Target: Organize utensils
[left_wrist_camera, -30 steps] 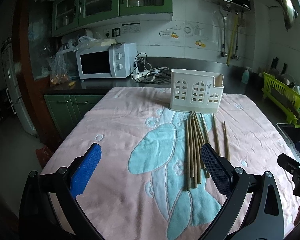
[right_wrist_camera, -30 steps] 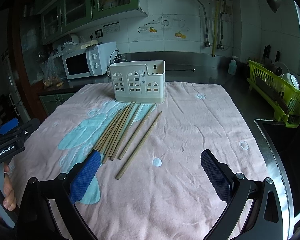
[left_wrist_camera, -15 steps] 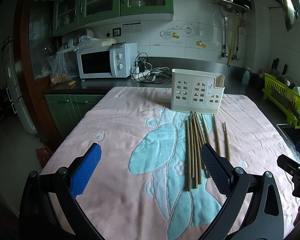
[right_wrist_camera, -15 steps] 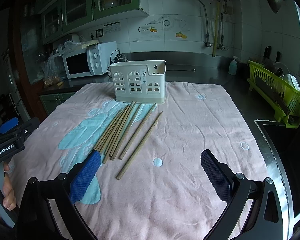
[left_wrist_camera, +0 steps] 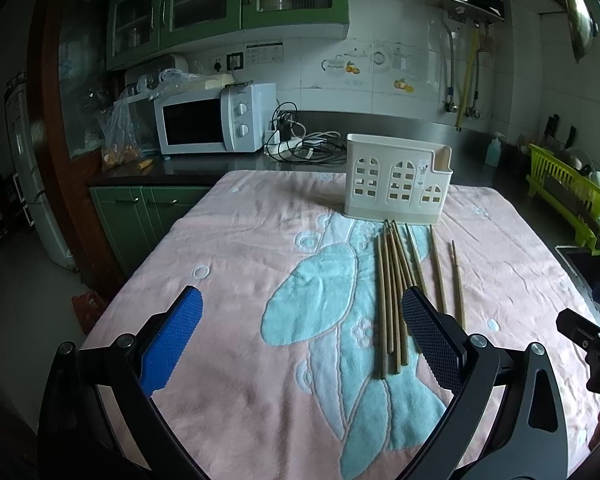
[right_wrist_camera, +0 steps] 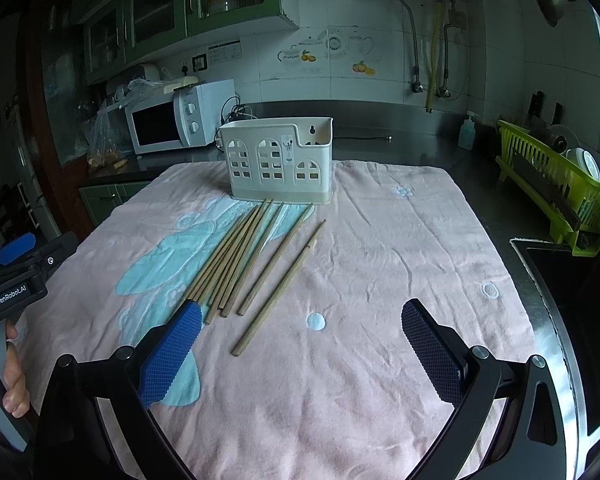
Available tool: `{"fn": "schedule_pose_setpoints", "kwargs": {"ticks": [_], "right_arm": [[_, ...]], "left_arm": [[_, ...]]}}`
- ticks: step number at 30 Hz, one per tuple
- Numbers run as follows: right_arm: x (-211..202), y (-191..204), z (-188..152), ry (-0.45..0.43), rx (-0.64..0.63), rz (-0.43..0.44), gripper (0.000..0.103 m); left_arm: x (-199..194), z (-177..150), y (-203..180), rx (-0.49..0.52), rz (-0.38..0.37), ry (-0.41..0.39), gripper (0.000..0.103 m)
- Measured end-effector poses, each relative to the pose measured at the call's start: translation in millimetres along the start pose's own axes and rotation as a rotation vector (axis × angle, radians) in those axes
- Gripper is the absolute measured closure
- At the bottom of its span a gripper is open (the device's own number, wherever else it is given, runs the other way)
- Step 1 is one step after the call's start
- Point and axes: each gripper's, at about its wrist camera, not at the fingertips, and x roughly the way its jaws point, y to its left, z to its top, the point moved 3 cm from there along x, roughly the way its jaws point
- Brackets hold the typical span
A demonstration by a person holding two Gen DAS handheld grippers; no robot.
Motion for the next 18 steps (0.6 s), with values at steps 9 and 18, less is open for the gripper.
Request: {"fn": "schedule_pose_setpoints", "kwargs": {"ticks": [9,18], "right_arm": [[5.9,-3.7,-3.7,0.012,0.000,-0.008,0.006],[17.5,-3.0,-7.4,0.034,-0.002,-0.003,0.006]], "left_arm": [[17.8,-17.1,6.9,0.032,-0.026,0.064,0.006],[51.5,-54.5,-19.5,0.119,-0.128,0.202,0.026]]}}
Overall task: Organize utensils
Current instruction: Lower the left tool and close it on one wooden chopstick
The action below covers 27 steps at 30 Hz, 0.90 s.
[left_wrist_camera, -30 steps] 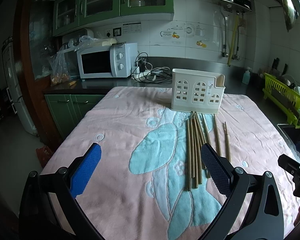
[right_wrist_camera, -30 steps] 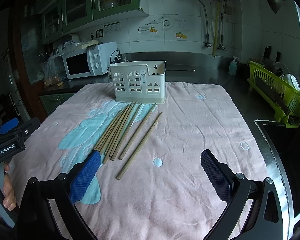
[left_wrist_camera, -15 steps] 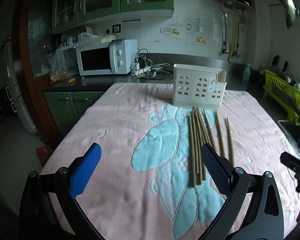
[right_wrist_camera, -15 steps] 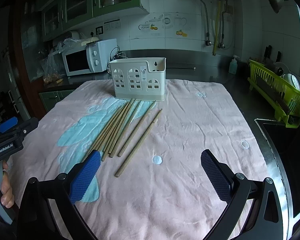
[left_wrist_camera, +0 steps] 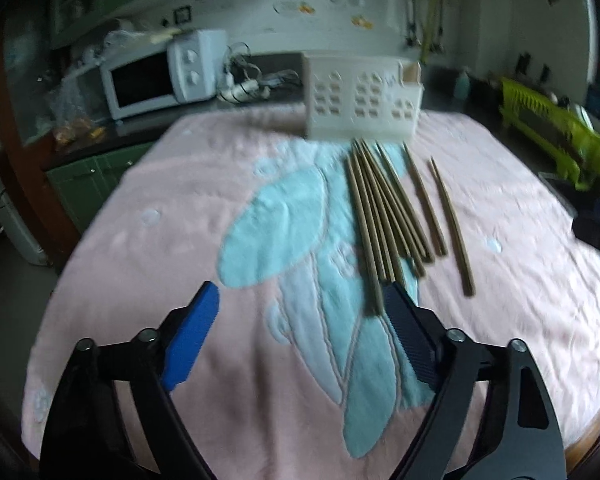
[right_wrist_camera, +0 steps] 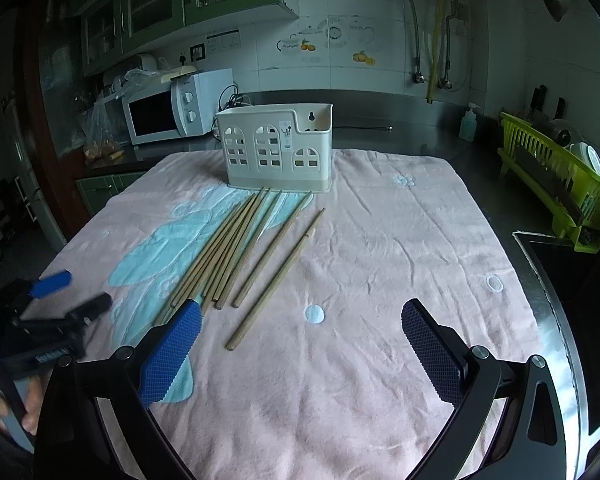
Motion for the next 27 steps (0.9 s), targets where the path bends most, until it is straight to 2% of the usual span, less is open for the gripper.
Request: {"fn": "schedule_pose_setpoints", "kwargs": {"ticks": [6,11,15,20,23,27], "right_arm": [[9.5,-3.4,-3.2,0.019,0.006,0.000,0.006],[17.3,-5.0,-5.2,0.036,0.011,0.002,0.006],[20.7,-7.1,-3.4,0.040,0.016,0.004,0.006],[26.4,-8.6,-5.0,0.052,0.020,0.004,0.006],[29.4,-7.0,-6.1,0.061,0.017,0.008,0.006],[31.0,-5.2,-5.6,0.065,0.008,0.008,0.006]], "left_arm": [[23.5,-6.6,-18.2,0.062,-0.081,0.064,0.040],[37.2,-8.7,-28.4,0.114,-0.113,0.101,0.042],[50.4,-10.2,-27.4,0.109,-0.107,0.146,0.050],[52.6,-11.9,-27.7,0.131,-0.102,0.149,0.050],[55.7,-7.3,-21.3,0.131,-0.060,0.142,0.050],[60.8,-2.4,-9.9,0.108,-0.042,0.145,0.051]]}}
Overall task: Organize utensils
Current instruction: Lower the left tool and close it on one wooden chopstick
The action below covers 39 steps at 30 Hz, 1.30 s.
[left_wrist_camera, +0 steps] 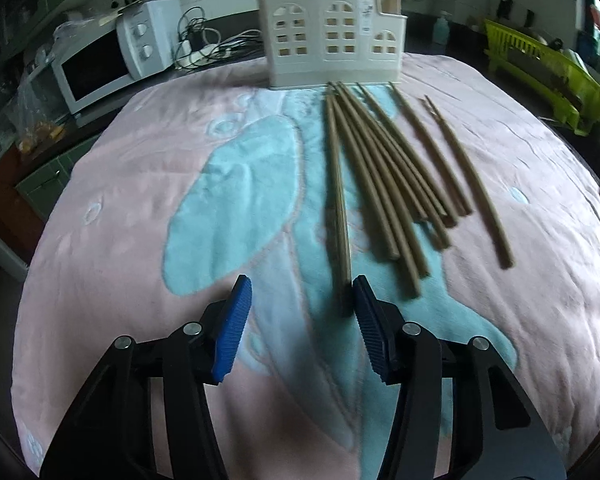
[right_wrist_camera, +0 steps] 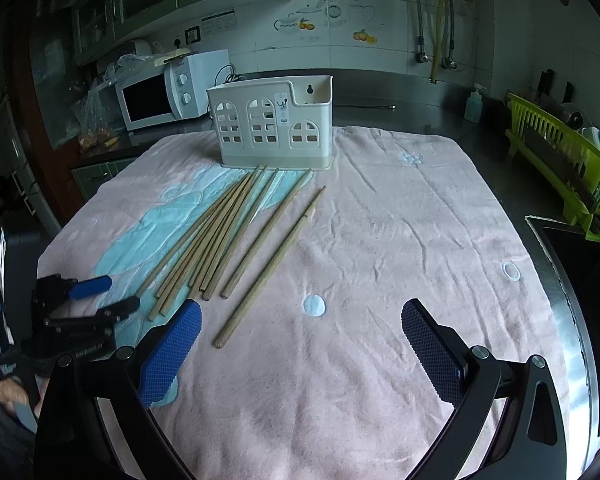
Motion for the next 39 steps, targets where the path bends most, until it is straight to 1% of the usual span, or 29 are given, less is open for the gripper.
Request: {"fn": "schedule_pose_setpoints", "kwargs": {"ticks": [2,3,5,8,9,11,14,17,19,20,21,24,25,26,27,29,35,36,38,39], "right_arm": [[1.2,-1.1,-0.5,0.002,0.004,-0.004,0.006],[1.9,-1.2,-0.5,0.004,0.007,-0.002,0.006],[5.0,-1.3,-1.5,0.012,0.007,-0.004,0.006],[7.9,-0.1,-3.3,0.022,0.003,-0.002,0.006],[8.7,0.2,-3.8,0.025,0.001,-0.002,0.006],[10.3,0.7,-3.9,0.029,-0.002,0.001,0.006],[13.3,2.1,-4.4,0.035,-0.004,0.005,0.006],[17.6,4.0,-5.6,0.043,-0.001,0.017,0.006],[22.6,6.0,-6.5,0.056,-0.005,0.021,0.007],[25.2,7.0,-7.2,0.062,-0.007,0.020,0.007],[27.2,7.6,-7.4,0.068,-0.009,0.019,0.007],[32.3,11.5,-10.3,0.086,-0.010,0.020,0.008],[33.8,12.4,-10.9,0.093,-0.010,0.022,0.012],[36.5,14.2,-11.8,0.103,-0.011,0.025,0.023],[39.1,15.4,-12.4,0.113,-0.010,0.029,0.026],[47.5,20.3,-15.0,0.146,-0.010,0.035,0.032],[62.4,40.5,-16.9,0.189,-0.025,0.045,0.051],[63.8,42.5,-16.7,0.193,-0.023,0.043,0.052],[67.3,47.5,-17.0,0.199,-0.029,0.028,0.058],[69.5,49.2,-17.3,0.205,-0.028,0.017,0.060]], "left_arm": [[1.0,2.6,3.5,-0.017,0.003,0.001,0.054],[1.0,4.0,3.1,-0.026,-0.009,0.000,0.055],[2.6,5.2,-1.0,-0.017,-0.022,-0.004,0.057],[6.2,8.5,-9.0,0.005,-0.016,-0.012,0.063],[7.0,9.9,-9.7,0.004,-0.022,-0.012,0.066],[9.2,12.2,-10.1,0.000,-0.037,-0.012,0.070],[11.1,14.1,-11.3,0.005,-0.048,-0.014,0.071],[13.0,15.7,-7.6,-0.013,-0.079,-0.001,0.071],[14.1,17.5,-6.7,-0.016,-0.086,0.006,0.071],[14.8,18.4,-7.7,-0.009,-0.080,0.004,0.075],[15.3,19.3,-9.5,0.000,-0.074,-0.001,0.082],[16.7,21.2,-11.0,0.008,-0.066,-0.007,0.092],[17.0,21.9,-10.8,0.002,-0.072,-0.008,0.092],[17.3,22.4,-9.9,-0.006,-0.077,-0.009,0.094],[17.6,22.9,-8.5,-0.015,-0.087,-0.011,0.095],[17.8,23.0,-5.2,-0.028,-0.104,-0.011,0.096],[18.8,23.4,0.6,-0.032,-0.130,-0.015,0.097],[18.7,23.2,1.5,-0.034,-0.136,-0.016,0.097],[19.1,23.1,4.5,-0.049,-0.163,-0.016,0.097],[20.2,22.8,5.8,-0.056,-0.173,-0.012,0.097]]}}
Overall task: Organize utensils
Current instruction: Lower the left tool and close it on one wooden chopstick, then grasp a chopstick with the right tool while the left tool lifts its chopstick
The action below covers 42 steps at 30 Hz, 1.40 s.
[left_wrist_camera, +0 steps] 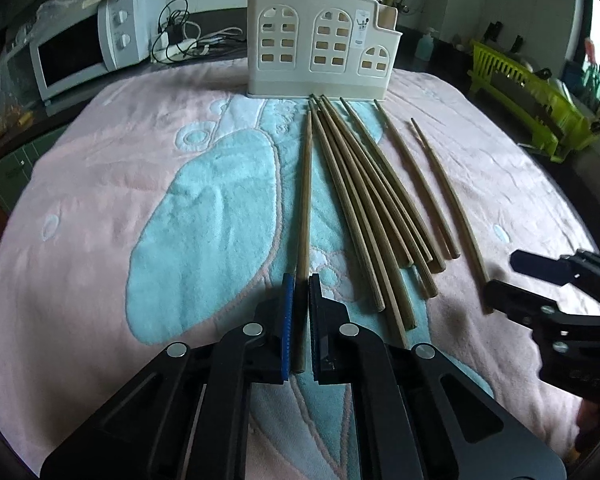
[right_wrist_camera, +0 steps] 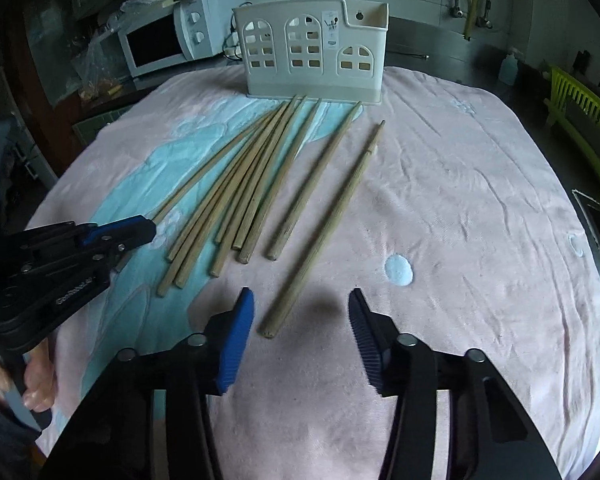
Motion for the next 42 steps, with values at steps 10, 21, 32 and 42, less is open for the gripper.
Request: {"fn": "schedule_pose_setpoints", "kwargs": {"ticks": [10,21,32,42], "right_arm": [[13.9,5.5,2.7,0.005,0.021,-0.089,0.074],[10.8,-10.0,4.0,-0.010,0.072,-0.063,0.095],[-31.6,-29.8,9.2,-0.136,0.070,-0.050,0.096],[-65.0,-36.6,35.1,-0.257,0.039,-0.019,0.096]], "left_arm": [[1.2,-0.5,1.4,-0.014,-0.025,0.001,0.095],[1.0,-0.8,4.2,-0.045,-0.040,0.001,0.093],[0.4,-1.4,5.7,-0.068,-0.050,-0.003,0.093],[0.6,-2.4,-1.2,-0.050,-0.033,-0.014,0.085]]}}
